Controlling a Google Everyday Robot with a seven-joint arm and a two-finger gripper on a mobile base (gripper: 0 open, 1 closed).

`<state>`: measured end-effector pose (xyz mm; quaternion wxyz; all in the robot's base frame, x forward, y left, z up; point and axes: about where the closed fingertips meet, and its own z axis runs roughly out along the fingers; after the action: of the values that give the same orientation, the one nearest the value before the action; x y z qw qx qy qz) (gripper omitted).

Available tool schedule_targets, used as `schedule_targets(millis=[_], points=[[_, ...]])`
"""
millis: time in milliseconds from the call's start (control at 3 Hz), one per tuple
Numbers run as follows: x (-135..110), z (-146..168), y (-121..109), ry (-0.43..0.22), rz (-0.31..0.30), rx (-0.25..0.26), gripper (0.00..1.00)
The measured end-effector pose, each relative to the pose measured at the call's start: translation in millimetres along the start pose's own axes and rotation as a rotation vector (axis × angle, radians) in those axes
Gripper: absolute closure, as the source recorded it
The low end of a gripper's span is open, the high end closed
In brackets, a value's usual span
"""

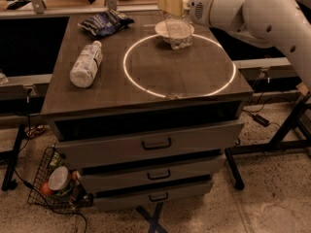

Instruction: Place water bottle upright

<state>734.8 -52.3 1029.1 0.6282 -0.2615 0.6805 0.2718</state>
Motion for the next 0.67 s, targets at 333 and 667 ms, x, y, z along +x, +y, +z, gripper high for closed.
schedule_targets(millis=[333, 667], points=[[-1, -35, -19, -0.085, -0.047, 0.006, 1.00], [10, -60, -30, -0.180, -0.113, -0.050, 1.00]])
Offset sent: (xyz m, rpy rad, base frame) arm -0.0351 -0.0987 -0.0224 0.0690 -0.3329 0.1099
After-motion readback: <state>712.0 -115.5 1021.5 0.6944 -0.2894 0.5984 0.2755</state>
